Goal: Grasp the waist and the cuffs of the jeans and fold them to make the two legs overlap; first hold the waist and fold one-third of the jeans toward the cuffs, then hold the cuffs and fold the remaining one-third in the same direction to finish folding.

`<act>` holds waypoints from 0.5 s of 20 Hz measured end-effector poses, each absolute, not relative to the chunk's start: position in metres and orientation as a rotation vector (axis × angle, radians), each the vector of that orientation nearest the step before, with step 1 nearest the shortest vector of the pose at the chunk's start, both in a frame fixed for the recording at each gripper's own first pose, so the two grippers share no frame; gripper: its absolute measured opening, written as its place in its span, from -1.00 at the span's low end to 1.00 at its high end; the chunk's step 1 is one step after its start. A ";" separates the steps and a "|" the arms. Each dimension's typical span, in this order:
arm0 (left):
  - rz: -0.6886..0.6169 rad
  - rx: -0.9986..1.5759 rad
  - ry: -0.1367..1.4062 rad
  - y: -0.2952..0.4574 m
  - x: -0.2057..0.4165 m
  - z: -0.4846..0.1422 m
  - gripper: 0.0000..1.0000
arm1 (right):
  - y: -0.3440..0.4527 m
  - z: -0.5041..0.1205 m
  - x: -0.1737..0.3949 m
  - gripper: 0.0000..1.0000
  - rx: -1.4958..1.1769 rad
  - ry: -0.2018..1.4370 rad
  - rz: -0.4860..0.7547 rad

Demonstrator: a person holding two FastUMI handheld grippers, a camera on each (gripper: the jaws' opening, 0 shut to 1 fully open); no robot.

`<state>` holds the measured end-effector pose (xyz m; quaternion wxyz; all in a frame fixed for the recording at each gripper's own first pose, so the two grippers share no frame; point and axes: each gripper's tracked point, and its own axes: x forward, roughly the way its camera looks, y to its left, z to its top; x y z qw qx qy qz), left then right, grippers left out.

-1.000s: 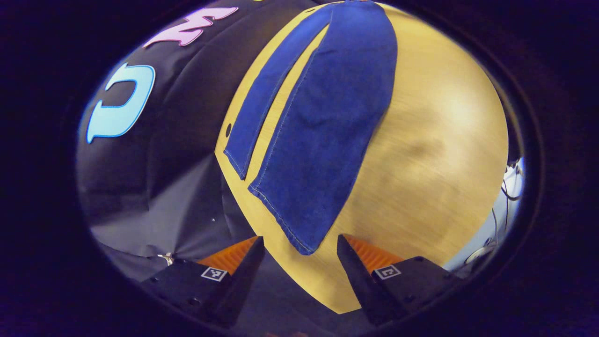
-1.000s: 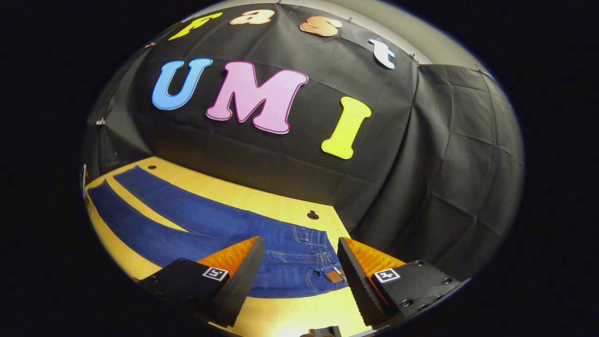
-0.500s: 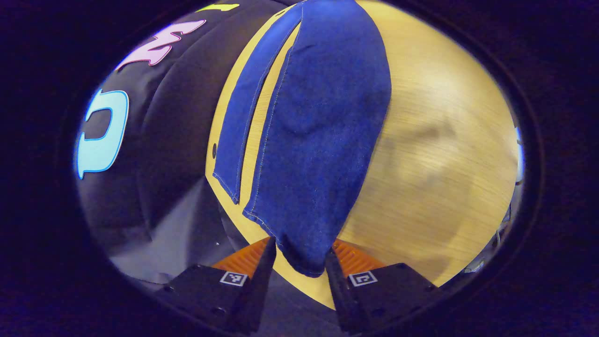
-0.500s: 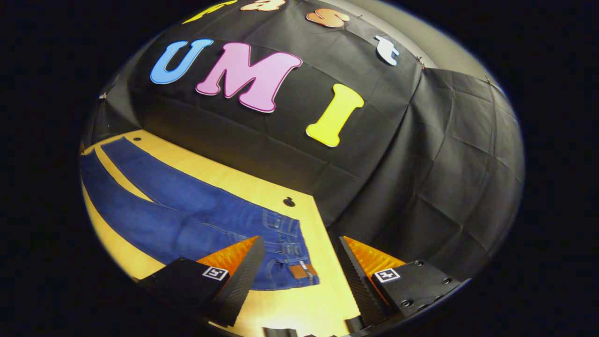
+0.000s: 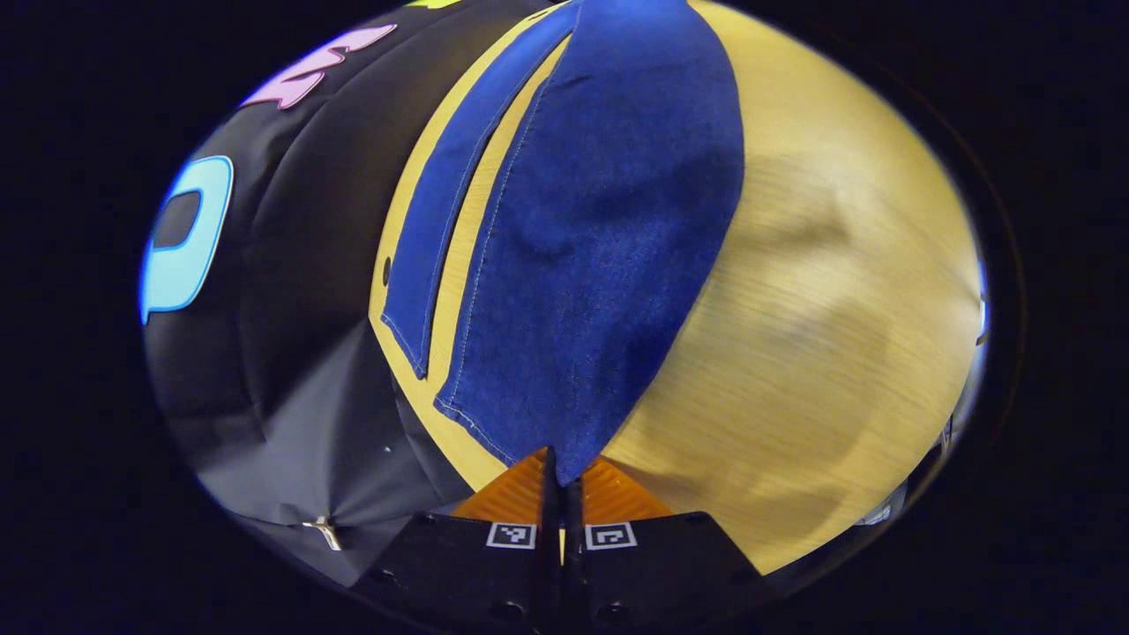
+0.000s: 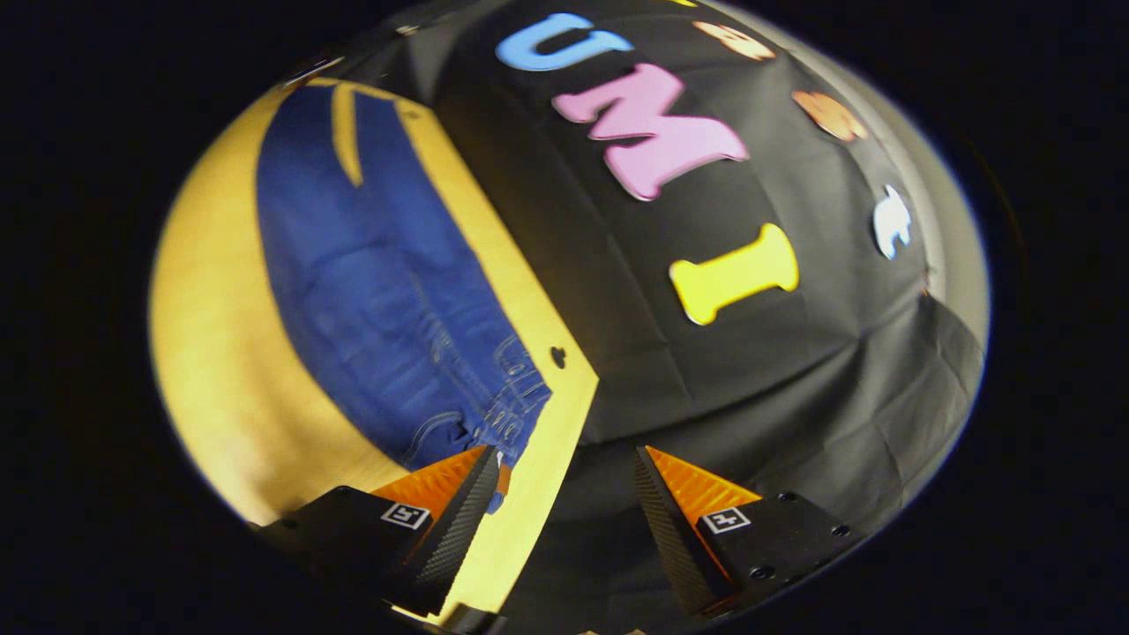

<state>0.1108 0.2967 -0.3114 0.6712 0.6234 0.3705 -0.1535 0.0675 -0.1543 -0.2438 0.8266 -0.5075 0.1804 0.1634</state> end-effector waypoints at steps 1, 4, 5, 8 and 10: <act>-0.348 1.396 0.847 0.296 0.111 -0.311 -0.88 | -0.157 -0.258 0.067 0.90 -1.113 0.400 0.398; -0.345 1.389 0.865 0.296 0.111 -0.311 -0.88 | -0.186 -0.301 0.063 0.89 -1.240 0.514 0.501; -0.336 1.383 0.866 0.296 0.111 -0.311 -0.88 | -0.198 -0.313 0.060 0.87 -1.272 0.557 0.527; -0.311 1.381 0.858 0.295 0.111 -0.311 -0.88 | -0.213 -0.333 0.062 0.88 -1.362 0.607 0.578; -0.302 1.380 0.861 0.296 0.110 -0.311 -0.88 | -0.208 -0.347 0.068 0.89 -1.418 0.607 0.611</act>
